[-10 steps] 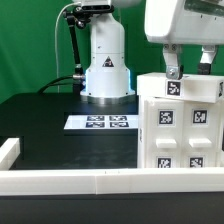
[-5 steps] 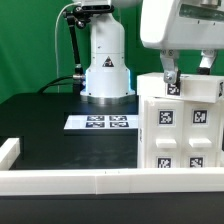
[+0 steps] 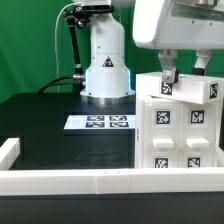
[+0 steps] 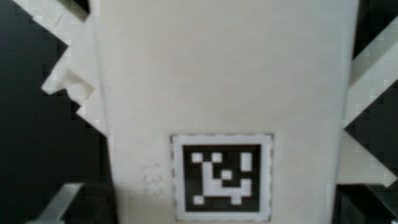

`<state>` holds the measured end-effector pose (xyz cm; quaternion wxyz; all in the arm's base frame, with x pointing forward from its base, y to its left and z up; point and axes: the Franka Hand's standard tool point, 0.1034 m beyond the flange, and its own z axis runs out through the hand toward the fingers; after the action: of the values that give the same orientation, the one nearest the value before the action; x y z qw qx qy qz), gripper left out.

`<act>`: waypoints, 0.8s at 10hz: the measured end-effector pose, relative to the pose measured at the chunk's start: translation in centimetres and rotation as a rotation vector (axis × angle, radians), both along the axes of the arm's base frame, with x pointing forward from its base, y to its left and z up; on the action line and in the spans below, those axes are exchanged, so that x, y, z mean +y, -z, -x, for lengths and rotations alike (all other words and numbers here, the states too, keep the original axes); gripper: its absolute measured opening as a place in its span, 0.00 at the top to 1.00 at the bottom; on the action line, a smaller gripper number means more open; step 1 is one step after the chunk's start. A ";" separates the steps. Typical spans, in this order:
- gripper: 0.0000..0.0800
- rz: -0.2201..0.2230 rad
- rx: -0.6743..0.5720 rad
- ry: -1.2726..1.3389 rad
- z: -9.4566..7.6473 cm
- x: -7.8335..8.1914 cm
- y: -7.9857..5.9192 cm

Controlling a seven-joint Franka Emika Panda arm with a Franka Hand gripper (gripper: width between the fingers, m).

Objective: Assemble cabinet

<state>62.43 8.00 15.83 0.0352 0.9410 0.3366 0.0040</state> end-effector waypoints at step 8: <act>0.30 -0.041 -0.074 0.921 -0.1 0.6 -0.1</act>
Offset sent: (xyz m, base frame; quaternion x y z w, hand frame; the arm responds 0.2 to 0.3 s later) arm 0.0000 0.0000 0.0000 0.0000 0.0000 0.1938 0.9810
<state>62.56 8.64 15.97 0.0268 0.9922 -0.1181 0.0280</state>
